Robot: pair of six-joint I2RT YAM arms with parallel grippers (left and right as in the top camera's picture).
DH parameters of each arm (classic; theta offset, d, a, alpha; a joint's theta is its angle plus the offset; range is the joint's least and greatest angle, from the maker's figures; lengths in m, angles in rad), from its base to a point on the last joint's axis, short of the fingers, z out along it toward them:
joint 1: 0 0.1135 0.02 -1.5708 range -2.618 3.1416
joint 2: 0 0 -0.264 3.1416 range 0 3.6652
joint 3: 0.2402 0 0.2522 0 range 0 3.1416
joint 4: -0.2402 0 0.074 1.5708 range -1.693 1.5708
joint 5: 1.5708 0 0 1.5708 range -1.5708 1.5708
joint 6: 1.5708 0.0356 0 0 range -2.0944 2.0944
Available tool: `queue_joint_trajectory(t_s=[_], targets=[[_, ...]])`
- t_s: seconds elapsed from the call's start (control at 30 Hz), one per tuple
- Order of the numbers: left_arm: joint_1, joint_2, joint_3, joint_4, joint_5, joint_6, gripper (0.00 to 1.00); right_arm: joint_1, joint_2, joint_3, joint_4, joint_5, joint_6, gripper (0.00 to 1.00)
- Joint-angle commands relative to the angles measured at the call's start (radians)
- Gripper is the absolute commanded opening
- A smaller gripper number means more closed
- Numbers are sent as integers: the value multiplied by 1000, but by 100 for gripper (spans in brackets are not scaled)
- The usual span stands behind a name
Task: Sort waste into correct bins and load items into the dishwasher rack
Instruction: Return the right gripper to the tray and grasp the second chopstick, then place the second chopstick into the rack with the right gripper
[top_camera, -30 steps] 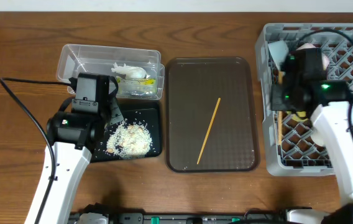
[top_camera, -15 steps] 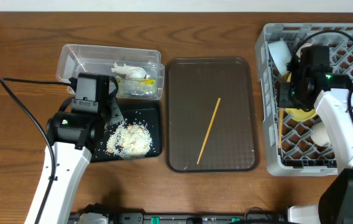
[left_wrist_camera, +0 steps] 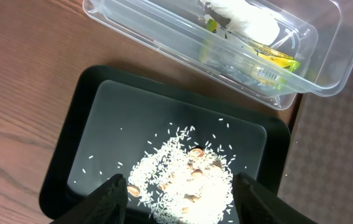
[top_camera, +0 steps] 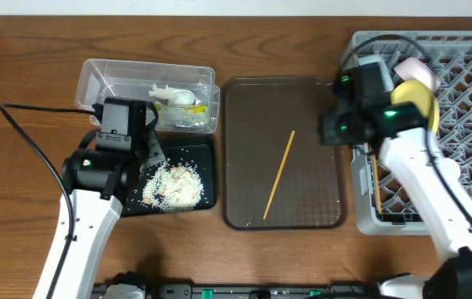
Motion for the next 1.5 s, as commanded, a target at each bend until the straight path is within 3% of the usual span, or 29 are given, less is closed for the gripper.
queue_joint_trajectory(t_s=[0.0, 0.4, 0.5, 0.57, 0.73, 1.17, 1.47], targets=[[3, 6, 3, -6, -11, -5, 57, 81, 75, -43, 24, -4, 110, 53], [3, 6, 3, -6, -11, -5, 57, 244, 351, -53, 85, -2, 257, 52], [3, 6, 3, -7, -11, -5, 57, 248, 376, -53, 83, 19, 301, 38], [3, 6, 3, -7, -11, -5, 57, 247, 374, -51, 83, 33, 301, 23], [3, 6, 3, -8, -11, -5, 57, 209, 311, -22, 56, 99, 298, 2], [3, 6, 3, -7, -11, -6, 57, -141, -17, 132, -93, 101, -87, 1], [3, 6, 3, -7, -11, -5, 57, -325, 45, 108, -148, 101, -183, 1]])
